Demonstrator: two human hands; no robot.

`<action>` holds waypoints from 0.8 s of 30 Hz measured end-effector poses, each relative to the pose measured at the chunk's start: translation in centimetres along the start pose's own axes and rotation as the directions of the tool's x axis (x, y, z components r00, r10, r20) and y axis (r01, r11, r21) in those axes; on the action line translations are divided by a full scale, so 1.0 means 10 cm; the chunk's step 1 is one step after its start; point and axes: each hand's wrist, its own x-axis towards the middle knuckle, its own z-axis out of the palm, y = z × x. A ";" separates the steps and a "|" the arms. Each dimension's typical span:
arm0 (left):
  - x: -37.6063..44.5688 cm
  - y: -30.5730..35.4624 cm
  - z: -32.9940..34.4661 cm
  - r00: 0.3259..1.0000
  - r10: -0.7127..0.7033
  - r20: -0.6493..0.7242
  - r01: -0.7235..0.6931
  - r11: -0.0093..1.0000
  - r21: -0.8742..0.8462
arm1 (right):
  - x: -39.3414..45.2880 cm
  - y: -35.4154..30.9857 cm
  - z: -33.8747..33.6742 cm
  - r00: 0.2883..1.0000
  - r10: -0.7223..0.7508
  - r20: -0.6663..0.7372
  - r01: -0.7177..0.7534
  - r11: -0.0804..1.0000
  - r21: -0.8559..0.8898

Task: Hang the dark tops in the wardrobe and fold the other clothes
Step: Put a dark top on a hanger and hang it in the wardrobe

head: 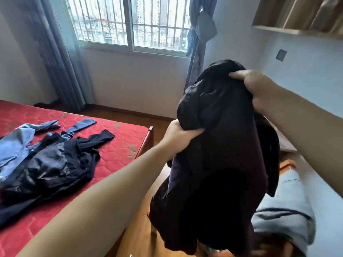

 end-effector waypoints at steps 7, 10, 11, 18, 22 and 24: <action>-0.03 0.52 0.13 0.948 -0.238 -0.213 0.111 0.871 -0.478 | -0.35 1.05 -0.59 0.968 0.059 0.244 0.017 0.954 -0.300; -0.12 0.59 0.34 0.916 -0.314 -0.248 0.158 0.853 -0.497 | -0.54 1.34 -0.80 0.881 0.167 0.444 -0.016 0.946 -0.324; -0.15 0.59 0.41 0.910 -0.329 -0.254 0.176 0.858 -0.482 | -0.61 1.39 -0.84 0.855 0.171 0.489 -0.003 0.945 -0.326; -0.34 0.75 0.25 0.927 -0.288 -0.239 0.222 0.938 -0.266 | -0.58 1.29 -0.94 0.938 -0.217 0.268 0.317 0.852 -0.416; -0.48 0.80 -0.22 0.918 -0.228 -0.323 0.233 0.972 -0.024 | -0.52 0.72 -0.75 0.821 -0.472 0.322 0.561 0.771 -0.301; -0.59 0.81 -0.46 0.900 -0.257 -0.353 0.327 0.932 0.156 | -0.50 0.44 -0.59 0.769 -0.532 0.354 0.628 0.734 -0.259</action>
